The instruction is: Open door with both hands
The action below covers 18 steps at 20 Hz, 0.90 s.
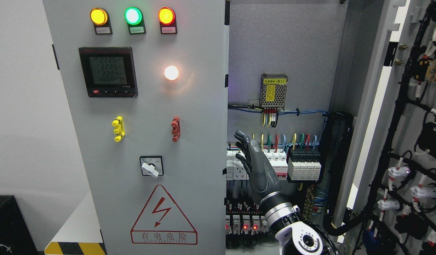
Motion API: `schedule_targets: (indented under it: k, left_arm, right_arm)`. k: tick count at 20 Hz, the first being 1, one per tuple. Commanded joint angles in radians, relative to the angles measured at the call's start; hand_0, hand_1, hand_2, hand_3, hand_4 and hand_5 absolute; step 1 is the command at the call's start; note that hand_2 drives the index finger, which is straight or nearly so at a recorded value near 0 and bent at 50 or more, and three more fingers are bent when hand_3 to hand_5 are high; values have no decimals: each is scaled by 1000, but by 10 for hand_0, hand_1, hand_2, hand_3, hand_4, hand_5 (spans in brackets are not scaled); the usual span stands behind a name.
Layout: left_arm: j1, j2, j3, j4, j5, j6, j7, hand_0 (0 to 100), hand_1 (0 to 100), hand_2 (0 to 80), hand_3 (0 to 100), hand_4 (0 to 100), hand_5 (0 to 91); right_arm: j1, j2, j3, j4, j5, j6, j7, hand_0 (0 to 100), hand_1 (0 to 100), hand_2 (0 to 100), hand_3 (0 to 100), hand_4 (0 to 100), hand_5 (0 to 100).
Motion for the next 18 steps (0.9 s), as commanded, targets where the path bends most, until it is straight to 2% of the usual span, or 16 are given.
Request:
schedule_targets:
  k: [1,3,8,11,13,18]
  left_arm:
    - [0,-6,24,-1,-14,0,-1,0,0,0,0,0,0]
    - [0,-11,24,-1,-11,-2,-1,0,0,0,0,0,0]
    - [0,-11,25,1,-2,-2,-1,0,0,0,0,0,0]
    - [-2,-9,25,-1,0,-2,1,0,0,0,0,0,0]
    - [-3,-9,25,-1,0,0,2,0,0,0,0,0,0]
    - [-12,-11,25,-1,0,0,7,0,0,0,0,0,0]
  right_arm:
    - [-14,-4,-3,38,-22,3,14,0,0,0,0,0,0]
    - [-18,-3,-3,41,-24,3,31,0,0,0,0,0,0]
    - [-29,-7,-27,57,-58,3,38,0,0,0,0,0,0]
    - [-30,-33,-29,54,-77,4,47,0,0,0,0,0,0]
    - [-32,-36,-29,61,-96,6,64,0,0,0,0,0,0]
    - [-47,-44,-29,79,-101,12,67,0,0,0,0,0,0]
